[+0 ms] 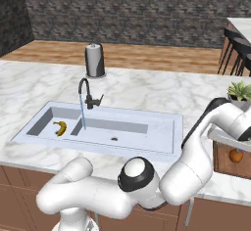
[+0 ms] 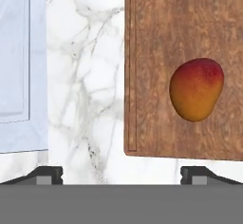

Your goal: Pick the banana, mango from the sink and place them on the cutting board to airdry. Then turn off the sink faucet.

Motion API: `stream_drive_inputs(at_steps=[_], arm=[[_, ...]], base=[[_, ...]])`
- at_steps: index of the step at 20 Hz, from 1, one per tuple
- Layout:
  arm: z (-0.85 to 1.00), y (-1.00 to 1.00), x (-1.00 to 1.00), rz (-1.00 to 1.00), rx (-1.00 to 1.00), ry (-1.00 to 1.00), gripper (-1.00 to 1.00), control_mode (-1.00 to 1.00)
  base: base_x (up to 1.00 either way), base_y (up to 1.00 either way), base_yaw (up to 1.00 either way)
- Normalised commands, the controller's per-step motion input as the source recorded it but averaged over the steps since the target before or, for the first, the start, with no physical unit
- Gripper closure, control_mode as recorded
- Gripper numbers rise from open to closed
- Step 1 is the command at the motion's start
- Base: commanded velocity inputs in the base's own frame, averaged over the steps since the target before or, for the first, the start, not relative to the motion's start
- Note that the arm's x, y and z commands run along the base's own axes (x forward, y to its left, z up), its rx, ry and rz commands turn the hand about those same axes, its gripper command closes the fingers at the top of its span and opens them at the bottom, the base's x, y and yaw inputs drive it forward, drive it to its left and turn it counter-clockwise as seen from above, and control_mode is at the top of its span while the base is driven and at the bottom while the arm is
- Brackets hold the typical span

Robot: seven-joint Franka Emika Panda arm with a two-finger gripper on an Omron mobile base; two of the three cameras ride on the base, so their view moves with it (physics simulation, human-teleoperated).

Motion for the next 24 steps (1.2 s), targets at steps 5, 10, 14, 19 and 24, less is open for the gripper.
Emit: stream_drive_inputs(at_steps=[5,10,14,19,24], arm=[[0.2,1.0,-0.7,0.0,-0.16,-0.18,-1.0,-1.0],[0.31,1.0,-0.62,0.0,-0.15,-0.14,-1.0,-1.0],[0.26,0.94,-0.68,0.0,-0.17,-0.1,-1.0,-1.0],[0.28,0.87,-0.72,-0.01,-0.13,-0.03,-1.0,-1.0],[0.5,0.5,-0.37,-0.06,0.12,0.03,-1.0,-1.0]], base=[[0.0,0.0,0.0],[0.0,0.0,0.0],[0.0,0.0,0.0],[0.0,0.0,0.0],[0.0,0.0,0.0]])
